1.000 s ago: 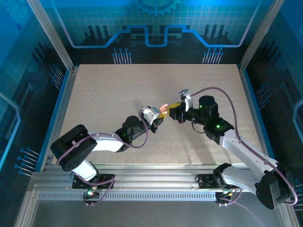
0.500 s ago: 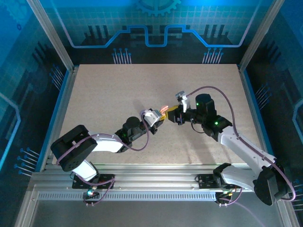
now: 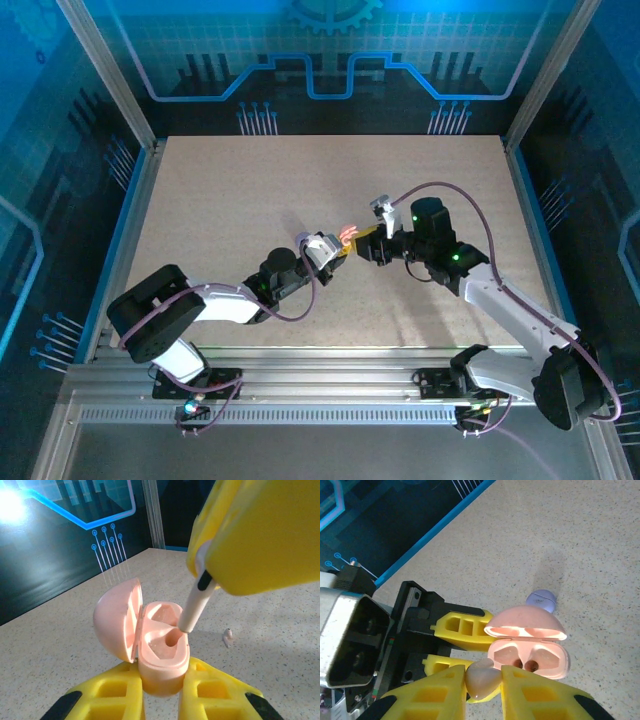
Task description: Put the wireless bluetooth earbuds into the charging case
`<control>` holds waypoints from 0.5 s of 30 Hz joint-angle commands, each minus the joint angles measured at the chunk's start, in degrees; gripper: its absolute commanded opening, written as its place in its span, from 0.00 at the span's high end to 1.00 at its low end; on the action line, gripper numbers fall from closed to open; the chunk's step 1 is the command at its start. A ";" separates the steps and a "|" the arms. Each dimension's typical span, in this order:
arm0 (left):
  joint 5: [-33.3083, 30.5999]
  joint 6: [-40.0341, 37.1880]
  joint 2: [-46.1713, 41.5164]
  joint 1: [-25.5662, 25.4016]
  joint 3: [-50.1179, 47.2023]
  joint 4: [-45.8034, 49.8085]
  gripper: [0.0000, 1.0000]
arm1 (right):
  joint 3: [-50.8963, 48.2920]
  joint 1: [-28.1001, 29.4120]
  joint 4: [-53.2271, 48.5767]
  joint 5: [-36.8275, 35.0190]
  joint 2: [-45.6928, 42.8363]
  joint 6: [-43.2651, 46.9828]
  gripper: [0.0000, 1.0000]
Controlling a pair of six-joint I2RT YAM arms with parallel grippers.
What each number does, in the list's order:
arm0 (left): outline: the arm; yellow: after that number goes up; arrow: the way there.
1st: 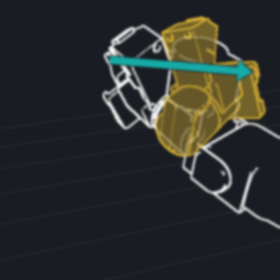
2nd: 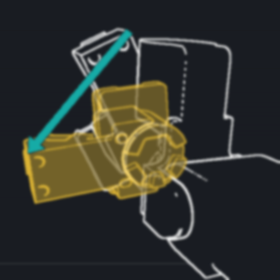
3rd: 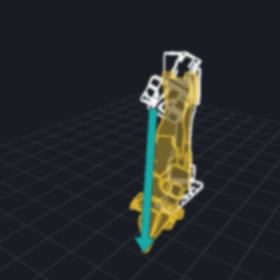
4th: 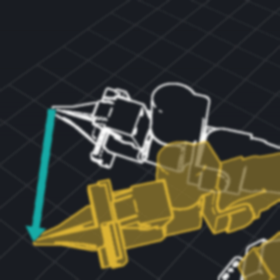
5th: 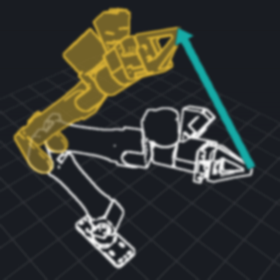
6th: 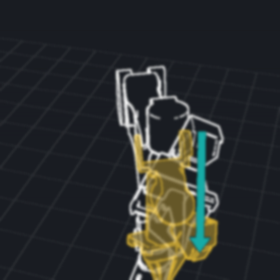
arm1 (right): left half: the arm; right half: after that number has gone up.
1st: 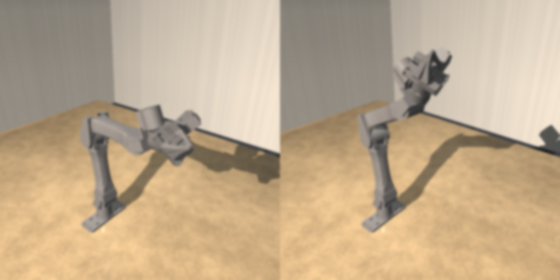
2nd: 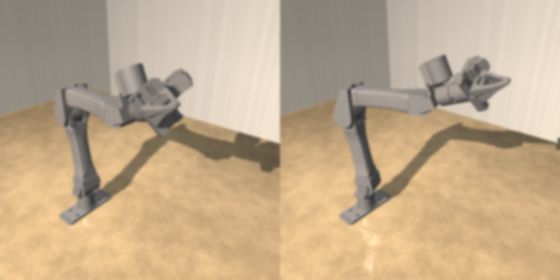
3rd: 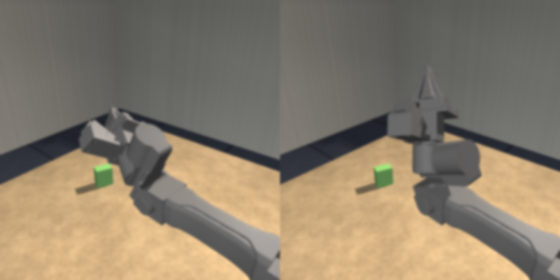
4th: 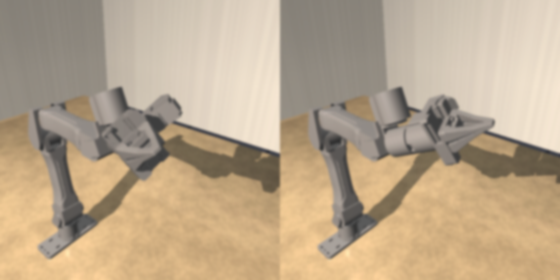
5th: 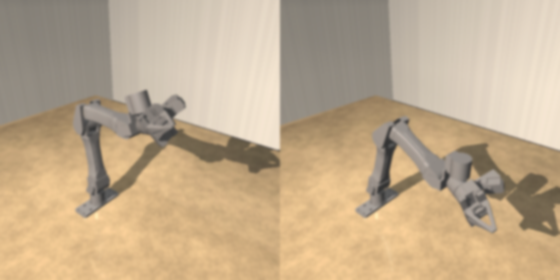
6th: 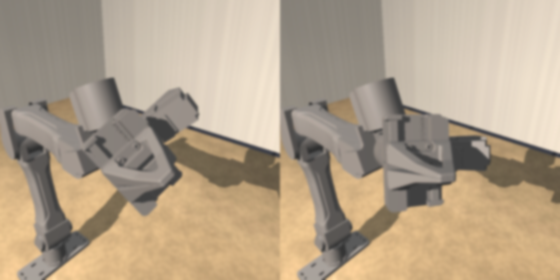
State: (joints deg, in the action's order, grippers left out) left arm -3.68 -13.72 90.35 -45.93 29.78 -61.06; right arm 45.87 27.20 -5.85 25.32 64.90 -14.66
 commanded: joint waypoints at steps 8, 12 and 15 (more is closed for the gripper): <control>-0.08 -1.16 -2.63 -0.58 -0.58 -1.04 0.87 | 1.25 -0.84 -1.37 -2.54 0.57 1.13 0.77; 0.01 -1.44 -2.81 -0.62 -0.51 -0.86 0.87 | 1.22 -0.95 -1.04 -2.73 0.55 1.12 0.77; -0.04 -1.46 -3.05 -0.65 -0.69 -0.82 0.88 | 1.37 -0.92 -1.34 -3.06 0.83 1.29 0.77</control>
State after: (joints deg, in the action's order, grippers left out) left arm -3.70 -13.93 89.21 -46.02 29.71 -60.42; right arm 45.91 26.92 -6.61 22.92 65.28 -14.24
